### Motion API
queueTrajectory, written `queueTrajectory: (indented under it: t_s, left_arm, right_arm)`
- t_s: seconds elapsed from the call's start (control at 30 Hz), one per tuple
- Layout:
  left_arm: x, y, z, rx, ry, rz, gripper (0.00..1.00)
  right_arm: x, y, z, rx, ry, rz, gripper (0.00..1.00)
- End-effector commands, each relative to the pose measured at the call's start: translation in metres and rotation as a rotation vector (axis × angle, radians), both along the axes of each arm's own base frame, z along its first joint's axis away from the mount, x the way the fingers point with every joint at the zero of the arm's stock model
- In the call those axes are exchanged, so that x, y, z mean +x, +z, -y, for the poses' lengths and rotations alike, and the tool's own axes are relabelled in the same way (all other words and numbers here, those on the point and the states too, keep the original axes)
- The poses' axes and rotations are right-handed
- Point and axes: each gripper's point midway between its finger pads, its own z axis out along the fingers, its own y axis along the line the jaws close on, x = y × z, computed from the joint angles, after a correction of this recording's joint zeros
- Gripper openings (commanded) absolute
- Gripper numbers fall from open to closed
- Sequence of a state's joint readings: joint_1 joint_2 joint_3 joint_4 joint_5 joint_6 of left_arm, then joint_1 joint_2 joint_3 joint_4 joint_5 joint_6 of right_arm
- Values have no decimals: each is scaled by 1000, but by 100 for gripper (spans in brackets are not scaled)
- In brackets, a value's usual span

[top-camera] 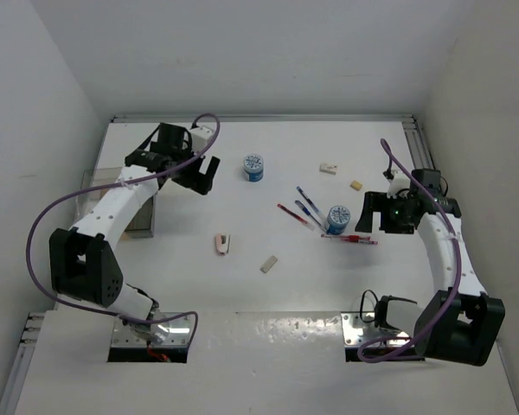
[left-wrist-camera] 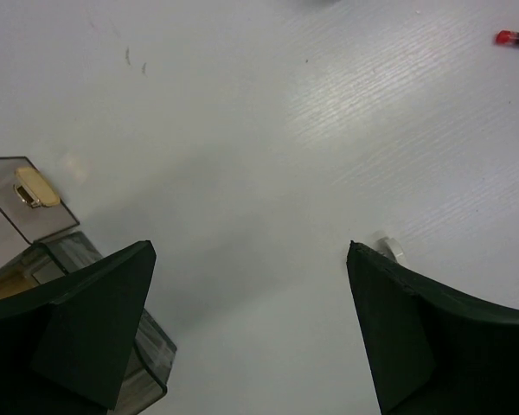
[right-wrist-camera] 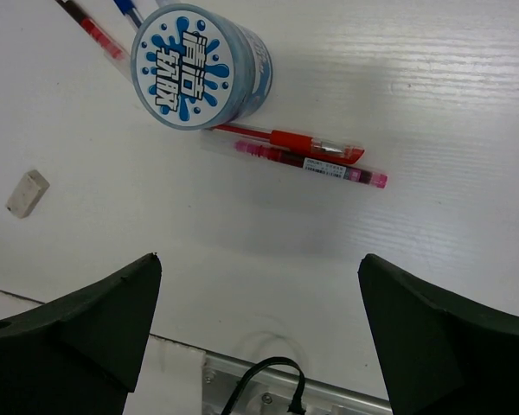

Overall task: Sort the stationery into containers
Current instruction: Pick up the stationery from the center of the board.

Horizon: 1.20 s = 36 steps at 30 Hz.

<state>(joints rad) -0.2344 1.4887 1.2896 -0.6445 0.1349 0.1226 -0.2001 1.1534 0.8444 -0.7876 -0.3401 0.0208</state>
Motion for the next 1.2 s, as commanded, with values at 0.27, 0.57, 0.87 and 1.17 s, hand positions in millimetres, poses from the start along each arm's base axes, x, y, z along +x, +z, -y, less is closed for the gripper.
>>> queueTrajectory:
  t_s: [0.27,0.57,0.87,1.17]
  left_arm:
    - [98,15,63,39,-103,95,100]
    - [148,-28,114,-10,-216,31,100]
    - [150,-49,147,-121,-281,2,100]
    - [155,-69,166,-133,-287,-20,100]
  right_arm:
    - [3,-2,3,-43,11,8,94]
    - [4,-11,6,-60,10,-23,94]
    - [5,-21,3,-48,12,-60,94]
    - [3,-27,1,-47,19,-83,94]
